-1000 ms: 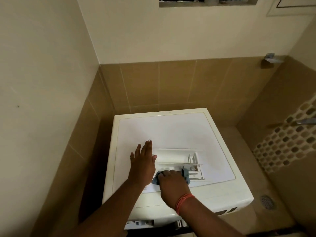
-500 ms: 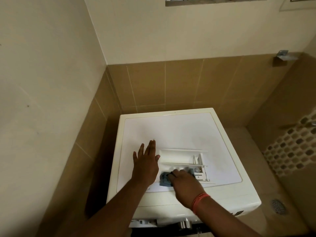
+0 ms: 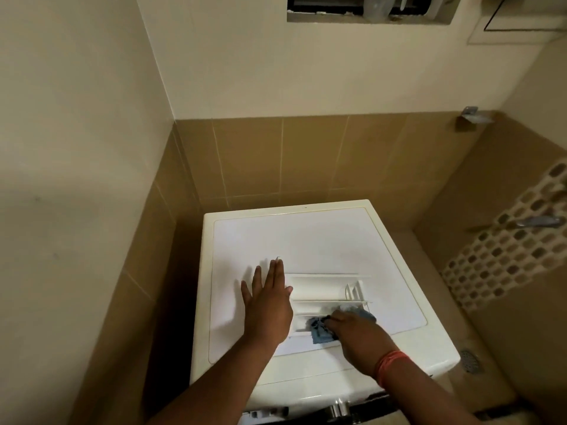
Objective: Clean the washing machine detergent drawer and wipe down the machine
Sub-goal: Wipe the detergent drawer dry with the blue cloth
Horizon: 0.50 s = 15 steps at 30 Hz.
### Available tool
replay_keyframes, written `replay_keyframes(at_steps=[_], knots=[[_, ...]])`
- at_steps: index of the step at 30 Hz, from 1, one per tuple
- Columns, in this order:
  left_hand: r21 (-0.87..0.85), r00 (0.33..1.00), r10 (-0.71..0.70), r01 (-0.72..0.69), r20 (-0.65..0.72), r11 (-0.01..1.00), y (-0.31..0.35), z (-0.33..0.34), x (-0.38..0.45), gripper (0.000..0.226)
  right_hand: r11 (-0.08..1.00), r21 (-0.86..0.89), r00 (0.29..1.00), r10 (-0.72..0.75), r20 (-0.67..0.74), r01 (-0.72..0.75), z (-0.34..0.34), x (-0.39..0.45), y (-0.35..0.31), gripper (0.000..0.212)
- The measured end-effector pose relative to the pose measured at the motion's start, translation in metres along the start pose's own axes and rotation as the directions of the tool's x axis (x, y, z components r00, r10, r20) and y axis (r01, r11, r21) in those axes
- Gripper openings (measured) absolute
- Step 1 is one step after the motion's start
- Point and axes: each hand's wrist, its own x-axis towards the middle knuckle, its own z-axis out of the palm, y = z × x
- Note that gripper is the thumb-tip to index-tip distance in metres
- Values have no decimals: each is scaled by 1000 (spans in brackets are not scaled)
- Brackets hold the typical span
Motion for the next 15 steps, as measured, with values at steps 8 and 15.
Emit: replay_keyframes(at_steps=[8, 15], knots=[[-111, 1000, -1, 2, 2, 994, -2, 5, 1, 62, 994, 82, 993, 84, -81, -77, 14, 13, -59, 45], [-115, 1000, -23, 24, 6, 993, 0, 1, 0, 62, 951, 207, 970, 240, -24, -230, -20, -3, 3, 36]])
